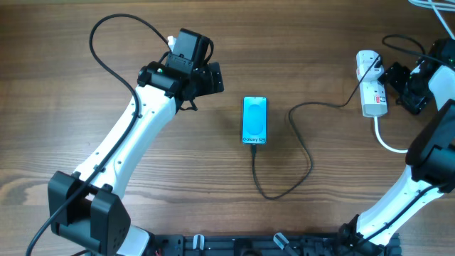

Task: Plug charger to phone and switch on socket
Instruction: 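Lift the right gripper off the power strip switch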

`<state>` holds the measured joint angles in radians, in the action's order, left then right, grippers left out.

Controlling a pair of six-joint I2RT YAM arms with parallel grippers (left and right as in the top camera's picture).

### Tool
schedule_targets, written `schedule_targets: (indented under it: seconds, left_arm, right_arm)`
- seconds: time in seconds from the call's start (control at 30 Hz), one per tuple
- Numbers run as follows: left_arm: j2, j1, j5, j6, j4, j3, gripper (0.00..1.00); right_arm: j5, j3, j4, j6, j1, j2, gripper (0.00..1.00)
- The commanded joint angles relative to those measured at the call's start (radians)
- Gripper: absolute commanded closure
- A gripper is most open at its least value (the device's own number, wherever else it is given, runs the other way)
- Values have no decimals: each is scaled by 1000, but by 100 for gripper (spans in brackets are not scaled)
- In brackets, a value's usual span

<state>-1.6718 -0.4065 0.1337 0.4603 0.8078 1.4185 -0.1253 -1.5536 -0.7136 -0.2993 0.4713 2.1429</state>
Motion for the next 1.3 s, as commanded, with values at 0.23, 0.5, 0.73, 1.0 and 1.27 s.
schedule_targets:
  seconds: [0.23, 0.5, 0.73, 1.0, 1.27]
  left_arm:
    - [-6, -1, 14, -5, -3, 0, 0]
    - [-6, -1, 14, -5, -3, 0, 0]
    - [-6, -1, 14, -5, -3, 0, 0]
    - [-6, -1, 14, -5, -3, 0, 0]
    - [-6, -1, 14, -5, -3, 0, 0]
  right_arm:
    - [-52, 22, -67, 0, -17, 4, 0]
    - [-27, 23, -151, -44, -17, -161, 0]
    - [-26, 24, -277, -42, -23, -366, 0]
    - [-26, 144, -285, -41, -135, -640, 0]
    - [-26, 584, -31, -70, -302, -1144, 0]
